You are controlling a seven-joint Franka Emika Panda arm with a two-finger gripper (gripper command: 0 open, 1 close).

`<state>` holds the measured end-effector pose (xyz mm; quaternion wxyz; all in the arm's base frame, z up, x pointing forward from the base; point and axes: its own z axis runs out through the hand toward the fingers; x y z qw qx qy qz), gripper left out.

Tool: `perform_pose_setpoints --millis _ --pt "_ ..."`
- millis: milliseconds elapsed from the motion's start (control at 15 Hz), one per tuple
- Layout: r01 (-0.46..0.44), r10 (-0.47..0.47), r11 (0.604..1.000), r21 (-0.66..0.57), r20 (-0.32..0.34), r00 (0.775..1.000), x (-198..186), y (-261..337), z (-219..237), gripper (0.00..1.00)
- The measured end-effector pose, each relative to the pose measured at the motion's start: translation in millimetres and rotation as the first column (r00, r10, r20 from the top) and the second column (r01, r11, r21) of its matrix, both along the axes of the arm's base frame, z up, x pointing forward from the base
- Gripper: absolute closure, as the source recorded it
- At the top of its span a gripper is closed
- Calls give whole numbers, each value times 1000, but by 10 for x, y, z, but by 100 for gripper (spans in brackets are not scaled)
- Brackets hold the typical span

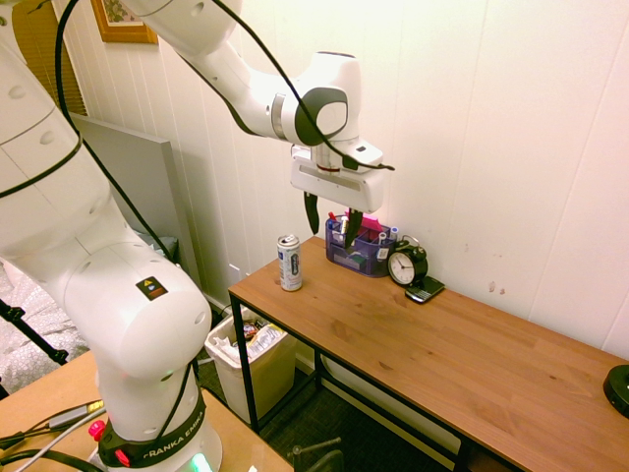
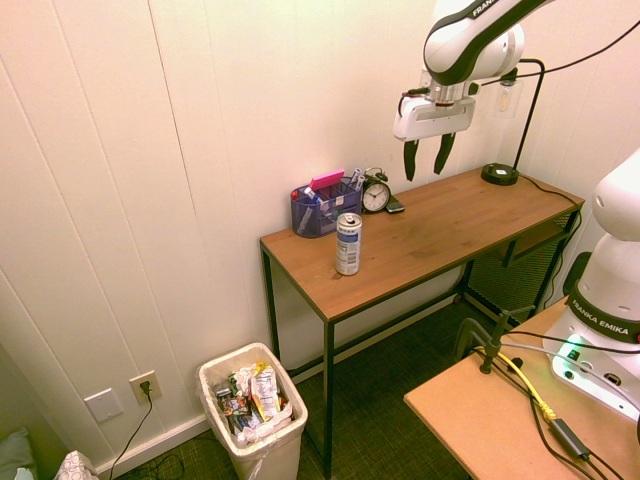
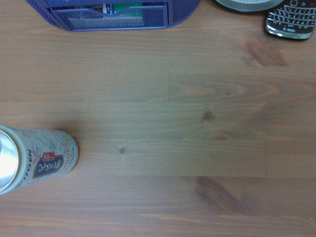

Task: Throw the can in the trash bin

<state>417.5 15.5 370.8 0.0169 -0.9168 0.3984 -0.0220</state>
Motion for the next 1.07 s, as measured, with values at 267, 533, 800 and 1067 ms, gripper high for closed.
perform_pose_setpoints --millis 267,533,800,1067 --pt "9 -9 1000 26 15 1000 64 58 -35 0" --pt "-57 57 997 44 18 998 227 521 -133 0" --pt "-105 104 994 41 27 994 416 1046 -30 0" --pt "-147 148 989 23 -24 989 493 1471 -74 0"
